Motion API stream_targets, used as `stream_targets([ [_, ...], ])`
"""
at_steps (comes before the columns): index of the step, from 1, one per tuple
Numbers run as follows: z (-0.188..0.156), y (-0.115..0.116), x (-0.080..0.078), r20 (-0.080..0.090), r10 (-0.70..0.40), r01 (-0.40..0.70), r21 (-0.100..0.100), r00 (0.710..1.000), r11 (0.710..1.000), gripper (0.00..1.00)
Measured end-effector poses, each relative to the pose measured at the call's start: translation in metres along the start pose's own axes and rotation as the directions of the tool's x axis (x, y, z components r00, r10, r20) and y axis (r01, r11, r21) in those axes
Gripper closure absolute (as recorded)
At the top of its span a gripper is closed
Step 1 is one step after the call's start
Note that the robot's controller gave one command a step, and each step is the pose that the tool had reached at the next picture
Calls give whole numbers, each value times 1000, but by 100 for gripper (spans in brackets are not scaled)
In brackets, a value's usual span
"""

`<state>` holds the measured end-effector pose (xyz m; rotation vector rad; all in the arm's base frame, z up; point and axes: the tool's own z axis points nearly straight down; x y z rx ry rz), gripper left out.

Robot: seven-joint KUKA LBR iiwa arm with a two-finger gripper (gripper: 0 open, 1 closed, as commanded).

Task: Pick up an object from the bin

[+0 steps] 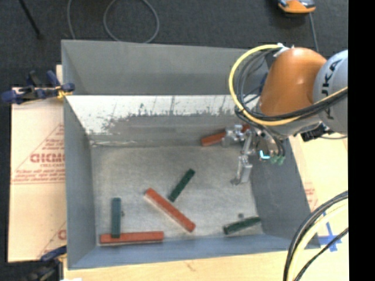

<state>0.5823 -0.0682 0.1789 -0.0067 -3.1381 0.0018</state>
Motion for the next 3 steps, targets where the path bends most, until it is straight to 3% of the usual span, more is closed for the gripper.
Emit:
stream_targets([
  [1,106,42,-42,2,2,-2,-3,1000,1000,0],
  [2,101,40,-43,8,2,-2,-1,1000,1000,100],
  [3,101,40,-43,8,1,-1,0,1000,1000,0],
])
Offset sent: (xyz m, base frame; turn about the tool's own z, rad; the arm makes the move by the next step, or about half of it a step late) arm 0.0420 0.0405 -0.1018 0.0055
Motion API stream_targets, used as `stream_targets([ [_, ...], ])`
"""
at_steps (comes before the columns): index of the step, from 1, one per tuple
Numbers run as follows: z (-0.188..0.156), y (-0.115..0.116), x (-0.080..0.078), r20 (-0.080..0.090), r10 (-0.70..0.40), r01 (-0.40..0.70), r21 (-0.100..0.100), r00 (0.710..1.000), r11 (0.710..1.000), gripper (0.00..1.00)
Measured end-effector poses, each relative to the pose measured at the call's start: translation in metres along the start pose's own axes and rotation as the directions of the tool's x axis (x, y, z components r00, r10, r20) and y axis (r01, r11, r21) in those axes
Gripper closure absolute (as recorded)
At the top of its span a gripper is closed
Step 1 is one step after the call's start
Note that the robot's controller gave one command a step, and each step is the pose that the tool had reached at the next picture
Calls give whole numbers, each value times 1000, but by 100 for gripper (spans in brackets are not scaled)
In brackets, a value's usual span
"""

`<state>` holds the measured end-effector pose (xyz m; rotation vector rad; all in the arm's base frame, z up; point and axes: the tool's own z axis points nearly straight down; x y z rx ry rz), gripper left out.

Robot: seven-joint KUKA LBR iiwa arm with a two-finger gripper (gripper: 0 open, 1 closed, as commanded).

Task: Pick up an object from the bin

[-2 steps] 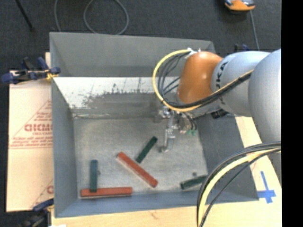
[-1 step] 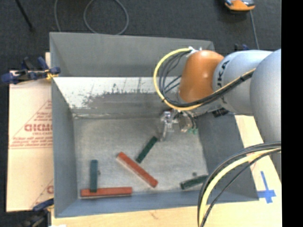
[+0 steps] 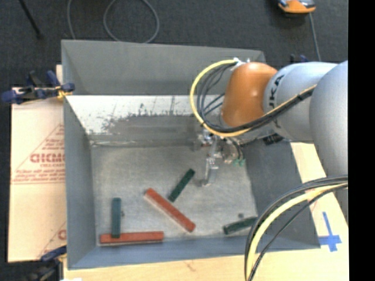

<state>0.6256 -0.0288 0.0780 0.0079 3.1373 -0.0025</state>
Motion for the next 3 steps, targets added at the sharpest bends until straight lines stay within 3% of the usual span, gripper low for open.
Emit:
stream_targets([
  [1,7,69,16,-2,-107,107,-4,994,994,0],
  [2,7,80,62,-3,-160,160,-1,987,987,0],
  [3,6,80,60,2,-160,160,-1,987,987,100],
])
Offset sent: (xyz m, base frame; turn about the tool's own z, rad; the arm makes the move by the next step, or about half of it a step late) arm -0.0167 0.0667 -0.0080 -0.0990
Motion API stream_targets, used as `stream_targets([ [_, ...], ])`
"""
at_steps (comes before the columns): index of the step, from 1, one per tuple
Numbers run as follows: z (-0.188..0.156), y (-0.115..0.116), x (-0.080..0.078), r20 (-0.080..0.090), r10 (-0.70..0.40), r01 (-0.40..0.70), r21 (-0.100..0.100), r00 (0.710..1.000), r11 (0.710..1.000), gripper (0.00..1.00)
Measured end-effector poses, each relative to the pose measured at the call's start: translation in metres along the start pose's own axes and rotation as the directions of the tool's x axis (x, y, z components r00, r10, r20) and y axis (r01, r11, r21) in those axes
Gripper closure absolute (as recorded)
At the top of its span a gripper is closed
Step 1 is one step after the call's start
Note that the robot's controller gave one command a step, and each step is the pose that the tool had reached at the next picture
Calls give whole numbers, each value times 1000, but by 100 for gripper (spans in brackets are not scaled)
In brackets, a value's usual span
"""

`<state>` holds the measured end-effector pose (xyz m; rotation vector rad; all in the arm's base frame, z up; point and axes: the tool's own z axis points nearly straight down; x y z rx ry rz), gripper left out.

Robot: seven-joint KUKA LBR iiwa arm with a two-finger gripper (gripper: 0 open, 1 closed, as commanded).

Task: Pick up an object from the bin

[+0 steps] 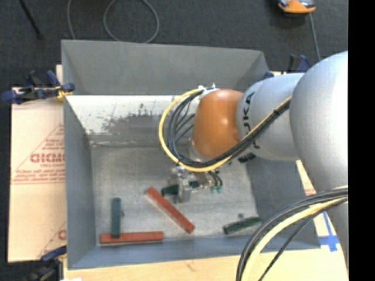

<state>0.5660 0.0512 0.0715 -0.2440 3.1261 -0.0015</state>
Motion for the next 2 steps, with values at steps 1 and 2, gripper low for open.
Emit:
stream_targets([
  [1,-110,17,-49,9,-16,16,0,1000,1000,100],
  [2,-169,19,-45,6,-26,26,1,1000,1000,100],
])
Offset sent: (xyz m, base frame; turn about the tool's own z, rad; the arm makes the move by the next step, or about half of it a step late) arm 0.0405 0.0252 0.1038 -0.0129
